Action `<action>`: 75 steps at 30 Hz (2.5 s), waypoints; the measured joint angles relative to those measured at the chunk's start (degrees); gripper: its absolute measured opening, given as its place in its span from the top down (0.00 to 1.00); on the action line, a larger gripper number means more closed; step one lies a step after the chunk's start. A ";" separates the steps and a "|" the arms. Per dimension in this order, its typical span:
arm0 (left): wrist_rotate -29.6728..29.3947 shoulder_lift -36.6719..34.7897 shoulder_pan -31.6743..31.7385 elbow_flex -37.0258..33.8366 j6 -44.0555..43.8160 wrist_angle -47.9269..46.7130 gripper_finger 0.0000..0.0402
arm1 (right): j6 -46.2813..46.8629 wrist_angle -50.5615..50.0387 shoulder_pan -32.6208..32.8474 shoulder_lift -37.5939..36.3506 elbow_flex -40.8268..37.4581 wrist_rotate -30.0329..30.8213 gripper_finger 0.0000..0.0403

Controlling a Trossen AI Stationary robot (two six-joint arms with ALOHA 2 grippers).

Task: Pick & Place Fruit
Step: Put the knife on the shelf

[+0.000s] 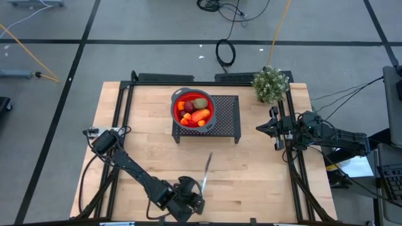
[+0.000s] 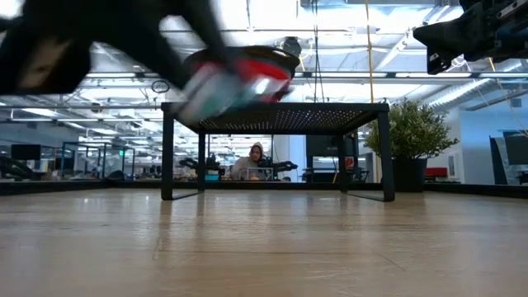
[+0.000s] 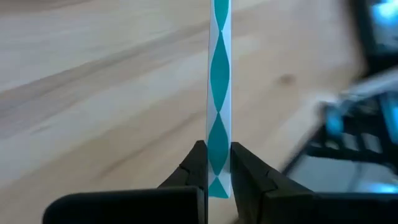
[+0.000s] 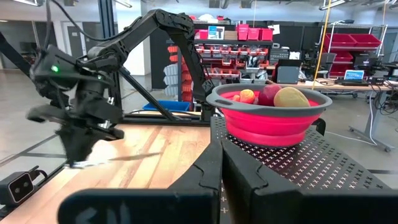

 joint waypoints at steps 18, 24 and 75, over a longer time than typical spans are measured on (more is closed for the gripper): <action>-0.66 -0.08 5.39 0.07 41.72 41.54 0.89 | 8.82 0.96 0.01 0.00 0.00 -1.89 1.00; 9.08 -0.08 8.66 0.09 51.05 51.37 0.91 | 11.58 0.96 0.02 0.00 0.00 -8.22 1.00; -4.61 -7.30 19.98 0.09 67.26 42.02 0.87 | 23.59 10.25 0.02 3.57 0.02 -12.18 0.97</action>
